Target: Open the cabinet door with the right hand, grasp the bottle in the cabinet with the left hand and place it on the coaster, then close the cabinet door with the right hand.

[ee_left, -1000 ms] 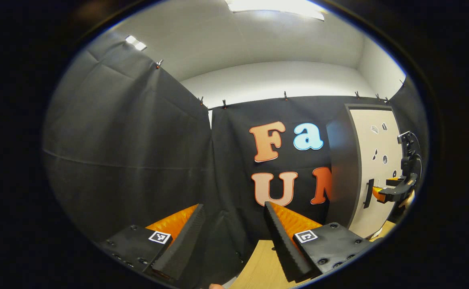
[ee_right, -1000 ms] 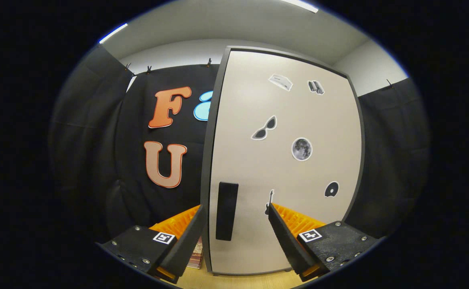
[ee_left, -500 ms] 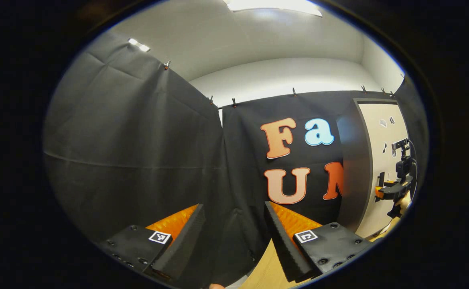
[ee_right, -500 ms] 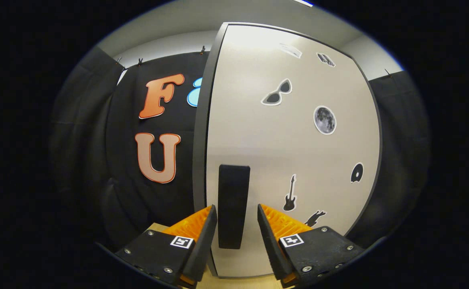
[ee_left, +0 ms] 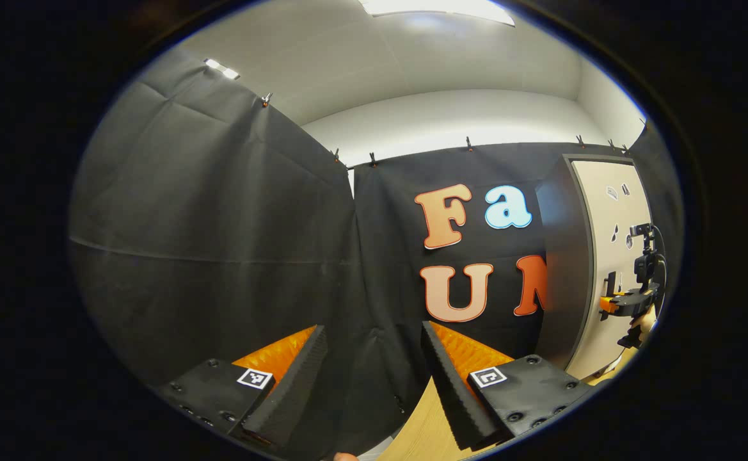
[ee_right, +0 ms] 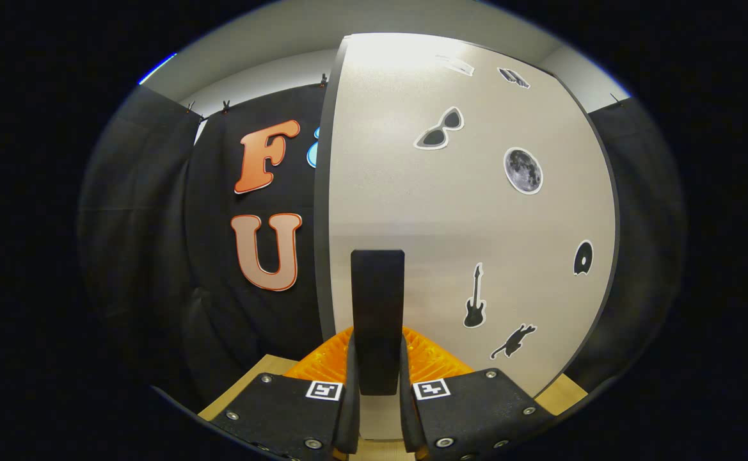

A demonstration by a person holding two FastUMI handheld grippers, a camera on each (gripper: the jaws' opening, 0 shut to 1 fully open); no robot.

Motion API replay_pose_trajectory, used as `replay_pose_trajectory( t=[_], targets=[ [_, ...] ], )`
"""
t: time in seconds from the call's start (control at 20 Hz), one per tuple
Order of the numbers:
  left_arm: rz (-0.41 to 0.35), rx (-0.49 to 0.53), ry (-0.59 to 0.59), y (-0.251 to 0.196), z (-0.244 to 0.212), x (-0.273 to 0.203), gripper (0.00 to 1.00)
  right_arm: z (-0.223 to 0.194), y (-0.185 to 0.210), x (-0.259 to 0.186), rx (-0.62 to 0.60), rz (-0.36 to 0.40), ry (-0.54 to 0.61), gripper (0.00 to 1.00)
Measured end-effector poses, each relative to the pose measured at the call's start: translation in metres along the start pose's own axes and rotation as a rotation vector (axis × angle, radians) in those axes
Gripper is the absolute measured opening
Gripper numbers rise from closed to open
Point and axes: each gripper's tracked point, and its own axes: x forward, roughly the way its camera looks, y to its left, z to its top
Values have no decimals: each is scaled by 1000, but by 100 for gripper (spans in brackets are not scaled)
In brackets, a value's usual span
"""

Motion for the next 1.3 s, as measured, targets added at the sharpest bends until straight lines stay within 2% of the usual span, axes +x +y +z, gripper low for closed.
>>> replay_pose_trajectory(
  t=[0.15,0.2,0.35,0.5,0.6,0.8,0.85,0.95,1.2,1.3],
  targets=[
    [-4,7,-4,-1,3,-9,94,-3,2,-20,6,28,13,26],
    [-4,9,-8,-3,4,-11,94,0,-2,-33,16,30,14,23],
    [-8,5,-15,-2,8,-14,94,-2,-13,-72,14,16,1,23],
    [-8,6,-12,-3,5,-15,94,-6,-36,-118,15,17,-7,26],
    [-8,6,-12,-3,4,-15,94,-11,-50,-144,15,11,3,23],
    [-36,-1,-10,-16,4,-15,94,-14,-75,-180,12,-32,-8,22],
    [-45,-2,-8,-21,4,-12,96,-14,-82,-189,11,-42,-10,22],
    [-63,-2,-4,-31,2,-9,94,-15,-95,-205,22,-64,-12,22],
    [-126,-21,3,-59,-3,0,94,-15,-122,-229,24,-133,-24,19],
    [-160,-35,7,-75,-4,2,99,-16,-134,-239,22,-160,-24,16]
  ],
)
